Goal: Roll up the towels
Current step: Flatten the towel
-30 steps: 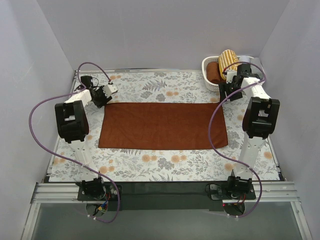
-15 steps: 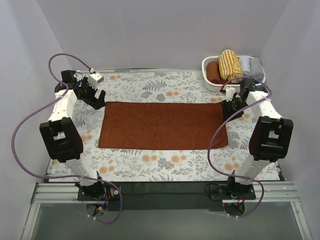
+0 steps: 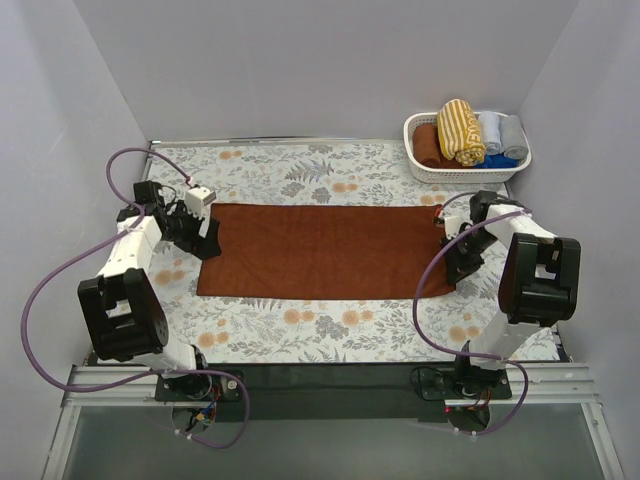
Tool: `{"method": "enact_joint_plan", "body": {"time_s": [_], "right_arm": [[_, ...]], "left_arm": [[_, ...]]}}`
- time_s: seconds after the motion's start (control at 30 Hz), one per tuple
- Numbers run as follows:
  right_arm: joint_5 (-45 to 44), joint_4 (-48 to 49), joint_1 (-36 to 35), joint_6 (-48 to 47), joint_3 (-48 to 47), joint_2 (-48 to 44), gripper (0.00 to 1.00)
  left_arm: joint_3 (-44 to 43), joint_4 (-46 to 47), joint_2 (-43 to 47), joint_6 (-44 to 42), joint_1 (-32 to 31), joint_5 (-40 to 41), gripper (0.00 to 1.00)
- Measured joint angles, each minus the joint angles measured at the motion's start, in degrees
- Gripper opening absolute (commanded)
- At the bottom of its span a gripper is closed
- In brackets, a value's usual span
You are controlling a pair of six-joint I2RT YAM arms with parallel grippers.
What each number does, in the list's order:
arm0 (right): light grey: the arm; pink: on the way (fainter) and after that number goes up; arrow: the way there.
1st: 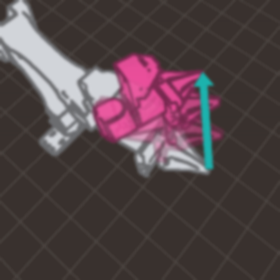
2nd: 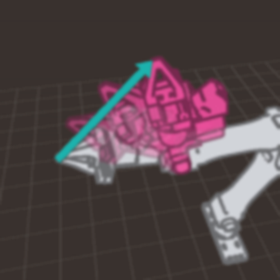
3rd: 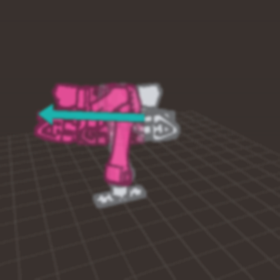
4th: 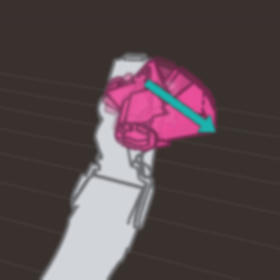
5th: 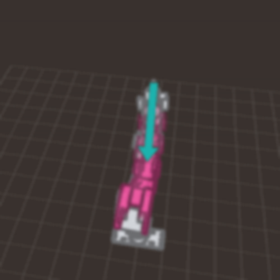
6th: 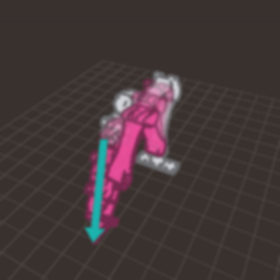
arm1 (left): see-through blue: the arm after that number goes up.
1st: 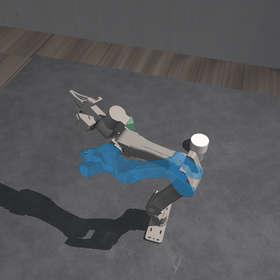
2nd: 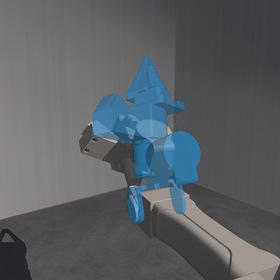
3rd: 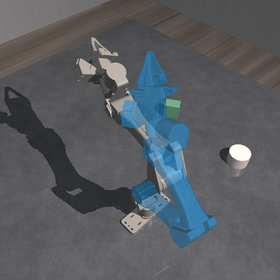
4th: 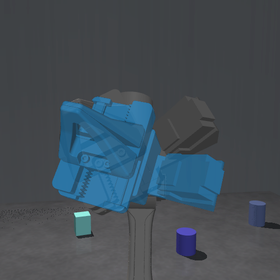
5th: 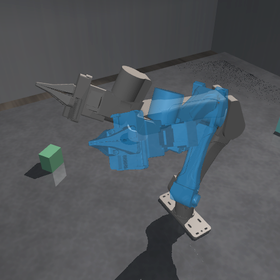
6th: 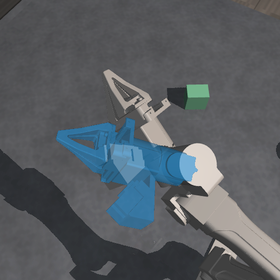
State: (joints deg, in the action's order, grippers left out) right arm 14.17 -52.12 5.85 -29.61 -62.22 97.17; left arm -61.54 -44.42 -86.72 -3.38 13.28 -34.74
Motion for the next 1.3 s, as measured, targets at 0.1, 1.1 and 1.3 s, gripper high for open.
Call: {"method": "enact_joint_plan", "body": {"time_s": [0.1, 1.1, 1.3], "right_arm": [[-1.77, 1.64, -0.02, 0.02, 2.27, 0.39, 0.20], [-7.52, 3.85, -0.94, -0.44, 4.74, 0.70, 0.18], [-11.45, 3.56, -0.96, -0.96, 4.24, 1.25, 0.18]], "left_arm": [[0.33, 0.96, -0.42, 0.31, 0.00, 1.64, 0.38], [10.47, -0.87, -4.87, 0.31, 0.17, 13.77, 0.00], [11.54, -0.94, -3.61, -0.22, 0.57, 15.85, 0.00]]}}
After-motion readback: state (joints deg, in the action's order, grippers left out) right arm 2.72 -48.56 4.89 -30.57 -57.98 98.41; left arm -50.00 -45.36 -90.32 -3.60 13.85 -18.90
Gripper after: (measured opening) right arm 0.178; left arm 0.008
